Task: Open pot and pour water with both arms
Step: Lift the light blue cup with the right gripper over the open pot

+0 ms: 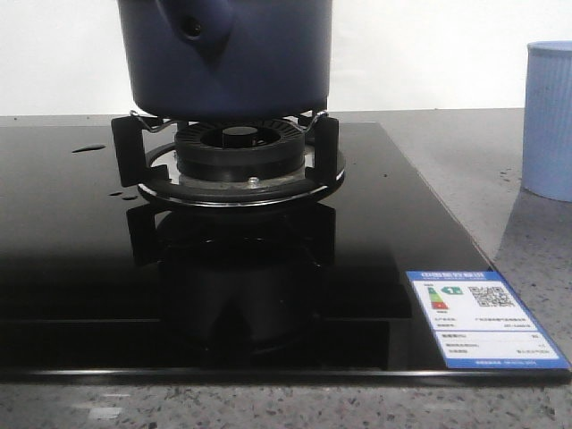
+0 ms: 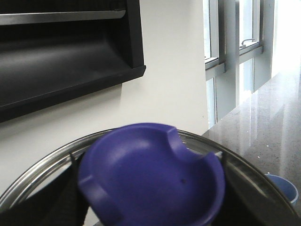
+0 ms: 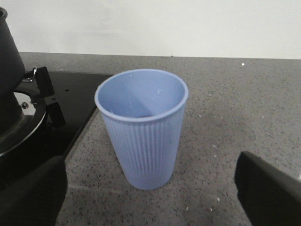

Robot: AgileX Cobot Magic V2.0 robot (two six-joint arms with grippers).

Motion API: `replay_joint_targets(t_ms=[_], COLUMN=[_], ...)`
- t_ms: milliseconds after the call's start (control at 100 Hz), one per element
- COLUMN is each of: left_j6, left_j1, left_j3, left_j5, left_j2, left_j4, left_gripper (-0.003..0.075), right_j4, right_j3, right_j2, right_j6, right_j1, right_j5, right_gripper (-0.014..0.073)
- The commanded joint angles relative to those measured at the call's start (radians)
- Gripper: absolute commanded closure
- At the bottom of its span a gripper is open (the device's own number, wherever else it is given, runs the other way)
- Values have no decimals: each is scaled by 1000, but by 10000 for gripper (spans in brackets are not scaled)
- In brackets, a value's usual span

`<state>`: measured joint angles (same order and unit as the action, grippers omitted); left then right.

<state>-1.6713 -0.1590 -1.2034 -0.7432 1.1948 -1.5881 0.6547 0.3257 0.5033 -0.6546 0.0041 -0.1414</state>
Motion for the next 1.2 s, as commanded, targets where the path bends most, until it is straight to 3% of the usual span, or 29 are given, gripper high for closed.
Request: replay_joint_targets(t_ms=[0,340,480,600,1050,1120,1190], left_j6=[11,11,11,11,11,11,11], left_j1=[3,3,3,3,3,3,3], left_j3=[-27,-27,-27,-27,-27,-27,-27], left_j5=[-6,-6,-6,-6,-6,-10,-10], left_j2=[-24,-18,-18,-18,-18,-18,-18], left_j4=[-74,-74,-74,-74,-74,-74,-74], left_gripper=[456,456,456,456,456,456,456], right_j4=[14,14,16,20,-89,-89,-89], right_j3=[28,28,28,30,122,127,127], right_j2=[42,285,404,481,665,676,677], right_j6=[-10,-10,-8,91,183,183,183], right_j1=[37,230,254,253,257,257,257], right_j5=[109,422,529,636,671,671,659], right_gripper=[-42,-42,-42,-42,-39,-3,96])
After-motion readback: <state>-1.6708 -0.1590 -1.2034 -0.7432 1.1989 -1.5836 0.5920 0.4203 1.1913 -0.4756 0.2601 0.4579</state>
